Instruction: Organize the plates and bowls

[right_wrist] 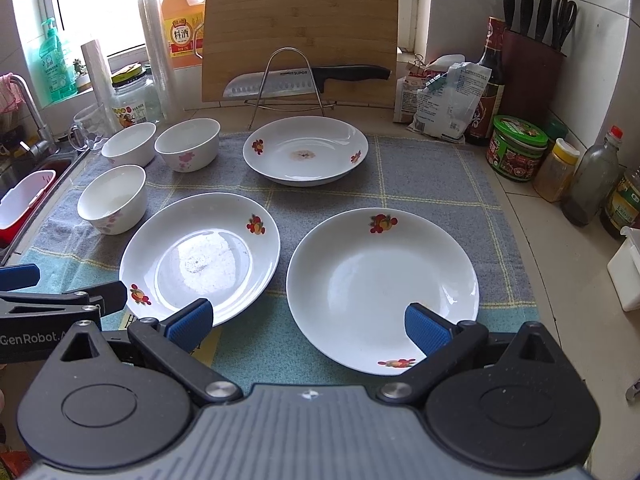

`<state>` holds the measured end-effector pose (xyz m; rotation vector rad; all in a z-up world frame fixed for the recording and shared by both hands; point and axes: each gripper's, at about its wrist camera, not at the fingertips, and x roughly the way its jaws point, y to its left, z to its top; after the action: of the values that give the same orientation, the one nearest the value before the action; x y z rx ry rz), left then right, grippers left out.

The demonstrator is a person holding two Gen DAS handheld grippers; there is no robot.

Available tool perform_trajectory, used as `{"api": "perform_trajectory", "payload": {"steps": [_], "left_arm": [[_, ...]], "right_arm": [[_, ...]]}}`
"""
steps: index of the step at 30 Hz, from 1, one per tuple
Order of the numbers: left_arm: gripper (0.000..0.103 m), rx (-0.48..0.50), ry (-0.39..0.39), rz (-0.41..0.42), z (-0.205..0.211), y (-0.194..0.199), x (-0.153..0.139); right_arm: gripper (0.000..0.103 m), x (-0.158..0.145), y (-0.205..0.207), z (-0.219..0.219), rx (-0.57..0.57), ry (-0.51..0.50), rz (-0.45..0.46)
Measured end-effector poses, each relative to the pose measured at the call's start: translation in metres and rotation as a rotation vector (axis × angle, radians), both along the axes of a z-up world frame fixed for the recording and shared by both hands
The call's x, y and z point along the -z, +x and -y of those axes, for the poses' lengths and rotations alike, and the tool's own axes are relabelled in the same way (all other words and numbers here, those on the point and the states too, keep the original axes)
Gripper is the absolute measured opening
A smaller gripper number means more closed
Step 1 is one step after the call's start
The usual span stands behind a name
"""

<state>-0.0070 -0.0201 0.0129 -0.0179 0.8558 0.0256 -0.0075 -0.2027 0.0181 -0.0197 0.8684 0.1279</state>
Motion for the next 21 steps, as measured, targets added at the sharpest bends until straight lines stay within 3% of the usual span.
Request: {"api": "perform_trajectory", "payload": {"steps": [6,15,21], "left_arm": [[0.102,0.047,-0.067,-0.008,0.007,0.004,0.001],[0.102,0.143,-0.012,0.095,0.039,0.008,-0.008],[0.102,0.229,0.007,0.102,0.061,0.018,-0.010]], "right_arm": [[0.103,-0.005,-0.005,0.015,-0.047,0.032,0.061],[0.103,0.002,-0.014,0.059,-0.039,0.054,0.117],[0.103,0.013,-0.022,0.090,0.002,0.052,0.135]]}}
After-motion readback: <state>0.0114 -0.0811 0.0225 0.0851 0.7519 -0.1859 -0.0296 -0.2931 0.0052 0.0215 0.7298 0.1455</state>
